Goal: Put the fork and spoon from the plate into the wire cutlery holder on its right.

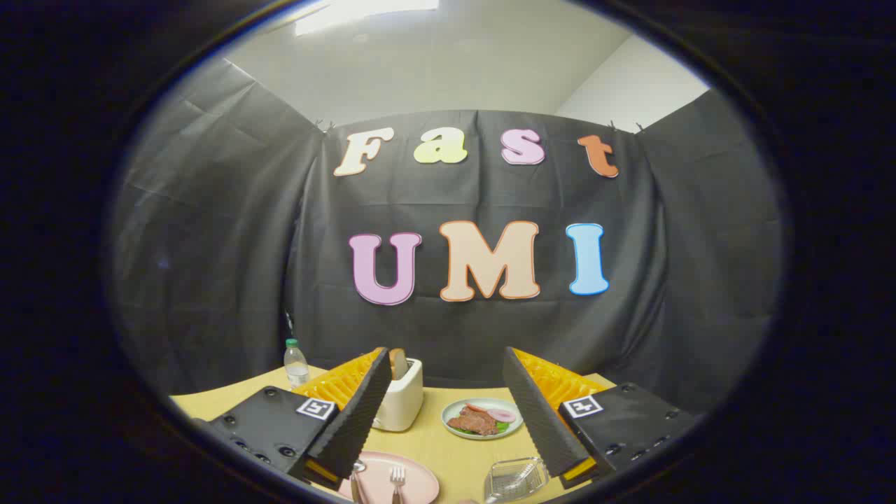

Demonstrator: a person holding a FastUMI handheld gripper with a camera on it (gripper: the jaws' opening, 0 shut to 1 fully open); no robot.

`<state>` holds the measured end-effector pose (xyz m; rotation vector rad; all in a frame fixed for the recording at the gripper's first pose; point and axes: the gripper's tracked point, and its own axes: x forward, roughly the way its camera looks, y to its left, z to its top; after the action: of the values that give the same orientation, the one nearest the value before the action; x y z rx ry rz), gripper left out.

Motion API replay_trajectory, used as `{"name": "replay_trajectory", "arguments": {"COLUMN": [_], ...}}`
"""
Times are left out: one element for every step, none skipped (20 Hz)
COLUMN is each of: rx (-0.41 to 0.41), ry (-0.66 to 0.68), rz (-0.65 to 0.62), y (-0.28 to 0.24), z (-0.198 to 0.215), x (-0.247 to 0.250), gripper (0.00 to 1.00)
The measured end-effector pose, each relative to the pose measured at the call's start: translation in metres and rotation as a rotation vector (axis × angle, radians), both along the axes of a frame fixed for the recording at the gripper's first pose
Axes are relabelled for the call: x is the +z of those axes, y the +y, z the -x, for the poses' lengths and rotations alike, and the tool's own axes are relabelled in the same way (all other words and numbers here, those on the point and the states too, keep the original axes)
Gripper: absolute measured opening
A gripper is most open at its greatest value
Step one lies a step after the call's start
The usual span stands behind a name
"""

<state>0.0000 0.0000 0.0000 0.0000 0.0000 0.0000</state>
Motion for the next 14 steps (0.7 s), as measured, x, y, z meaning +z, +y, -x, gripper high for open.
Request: {"name": "replay_trajectory", "arguments": {"rx": [0.006, 0.009, 0.006, 0.004, 0.005, 0.006, 0.008, 0.007, 0.008, 0.012, 0.016, 0.018, 0.022, 0.025], "ry": [0.004, 0.007, 0.003, 0.002, 0.008, 0.015, 0.017, 0.018, 0.014, 0.014, 0.015, 0.017, 0.020, 0.024], "rz": [-0.004, -0.008, -0.008, -0.003, 0.005, 0.011, 0.013, 0.015, 0.016, 0.015, 0.016, 0.017, 0.018, 0.018], "y": [0.0027, 0.0042, 0.0038, 0.0023, 0.0024, 0.0036, 0.0045, 0.0047, 0.0054, 0.0075, 0.0090, 0.0086, 0.0097, 0.0105], "z": [-0.0003, -0.0008, -0.0017, -0.0025, -0.0037, -0.0043, -0.0049, -0.0061, -0.0063, -0.0063, -0.0071, -0.0076, -0.0083, -0.0075], "x": [-0.0010, -0.0026, -0.0012, -0.0013, -0.0034, -0.0062, -0.0064, -0.0061, -0.0049, -0.0039, -0.0035, -0.0050, -0.0043, -0.0065], "gripper": [1.00, 1.00, 1.00, 1.00, 1.00, 1.00, 1.00, 1.00, 1.00, 1.00, 1.00, 1.00, 1.00, 1.00]}}
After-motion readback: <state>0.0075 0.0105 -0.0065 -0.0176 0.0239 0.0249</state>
